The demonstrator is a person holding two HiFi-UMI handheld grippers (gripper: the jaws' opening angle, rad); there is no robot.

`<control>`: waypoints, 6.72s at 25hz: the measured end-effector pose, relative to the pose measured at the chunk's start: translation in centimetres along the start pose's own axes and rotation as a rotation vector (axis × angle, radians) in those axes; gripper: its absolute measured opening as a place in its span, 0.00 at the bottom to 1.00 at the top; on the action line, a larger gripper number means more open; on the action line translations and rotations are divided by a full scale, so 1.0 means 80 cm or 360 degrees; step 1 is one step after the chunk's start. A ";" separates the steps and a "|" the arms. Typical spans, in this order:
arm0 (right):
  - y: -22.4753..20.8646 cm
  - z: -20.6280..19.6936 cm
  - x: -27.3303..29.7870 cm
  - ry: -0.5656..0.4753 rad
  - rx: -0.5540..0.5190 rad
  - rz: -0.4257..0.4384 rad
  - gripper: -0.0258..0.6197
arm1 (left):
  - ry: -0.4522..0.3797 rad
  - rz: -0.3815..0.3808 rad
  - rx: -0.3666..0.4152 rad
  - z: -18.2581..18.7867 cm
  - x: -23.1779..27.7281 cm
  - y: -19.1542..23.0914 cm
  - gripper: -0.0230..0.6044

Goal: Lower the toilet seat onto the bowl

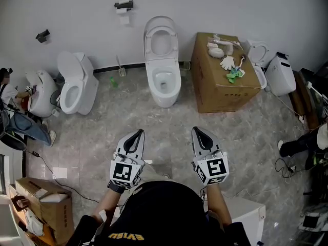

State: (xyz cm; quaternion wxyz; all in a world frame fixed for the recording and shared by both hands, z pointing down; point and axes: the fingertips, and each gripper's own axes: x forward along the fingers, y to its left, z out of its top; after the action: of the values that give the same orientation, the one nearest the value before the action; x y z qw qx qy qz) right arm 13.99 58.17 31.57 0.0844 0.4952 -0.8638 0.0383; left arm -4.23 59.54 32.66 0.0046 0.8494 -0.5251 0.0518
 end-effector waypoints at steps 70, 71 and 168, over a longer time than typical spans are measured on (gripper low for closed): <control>-0.021 0.043 0.244 0.0208 -0.0100 -0.0319 0.94 | -0.0139 0.0006 -0.0210 0.003 0.130 0.297 0.81; -0.016 0.046 0.251 0.0223 -0.0126 -0.0326 0.94 | -0.0152 0.0007 -0.0218 0.003 0.132 0.309 0.81; -0.512 -0.088 1.061 0.0752 -0.0629 0.0258 0.94 | 0.0606 -0.0276 0.0196 -0.228 1.007 0.572 0.81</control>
State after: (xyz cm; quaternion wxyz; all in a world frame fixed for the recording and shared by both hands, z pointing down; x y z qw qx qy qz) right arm 8.00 -33.60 53.34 0.3740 0.3760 -0.8478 -0.0097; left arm -10.91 -31.70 56.13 0.0562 0.8649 -0.4357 0.2427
